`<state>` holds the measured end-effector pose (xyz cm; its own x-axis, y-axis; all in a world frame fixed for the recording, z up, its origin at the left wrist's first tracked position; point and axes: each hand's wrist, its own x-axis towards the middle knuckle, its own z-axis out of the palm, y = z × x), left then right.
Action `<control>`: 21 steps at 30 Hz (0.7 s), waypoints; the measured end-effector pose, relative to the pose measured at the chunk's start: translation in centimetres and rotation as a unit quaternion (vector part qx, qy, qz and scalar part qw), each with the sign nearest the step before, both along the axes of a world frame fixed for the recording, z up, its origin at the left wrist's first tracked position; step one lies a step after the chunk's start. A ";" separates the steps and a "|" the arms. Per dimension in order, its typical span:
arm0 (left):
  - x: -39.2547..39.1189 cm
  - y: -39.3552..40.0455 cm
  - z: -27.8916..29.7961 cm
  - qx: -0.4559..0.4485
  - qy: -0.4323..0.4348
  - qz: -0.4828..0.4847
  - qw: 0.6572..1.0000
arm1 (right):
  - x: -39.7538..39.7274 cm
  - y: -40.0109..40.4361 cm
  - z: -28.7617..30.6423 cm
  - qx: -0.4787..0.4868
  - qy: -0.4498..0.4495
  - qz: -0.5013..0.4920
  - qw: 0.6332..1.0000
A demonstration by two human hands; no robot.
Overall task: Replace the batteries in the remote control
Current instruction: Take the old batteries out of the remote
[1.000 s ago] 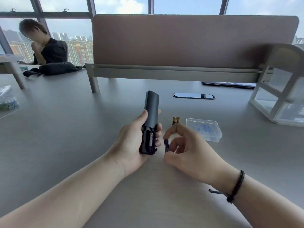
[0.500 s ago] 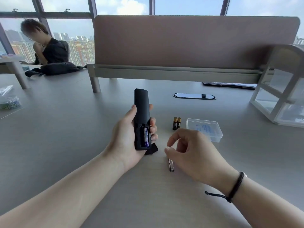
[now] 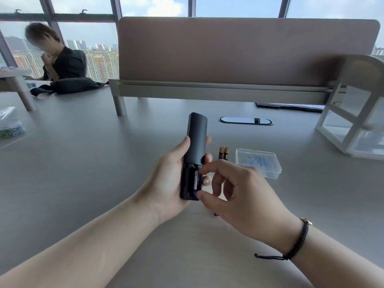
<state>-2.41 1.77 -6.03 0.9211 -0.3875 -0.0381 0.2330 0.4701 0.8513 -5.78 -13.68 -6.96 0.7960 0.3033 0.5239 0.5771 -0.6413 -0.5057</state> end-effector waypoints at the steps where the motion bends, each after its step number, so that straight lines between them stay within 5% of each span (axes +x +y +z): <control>1: 0.0 0.0 0.0 -0.001 0.006 0.001 1.000 | 0.0 0.0 0.0 -0.004 -0.006 0.003 1.000; 21: -0.6 -0.3 0.4 -0.052 0.078 -0.007 0.996 | 0.0 0.0 0.9 -0.098 -0.132 0.091 0.982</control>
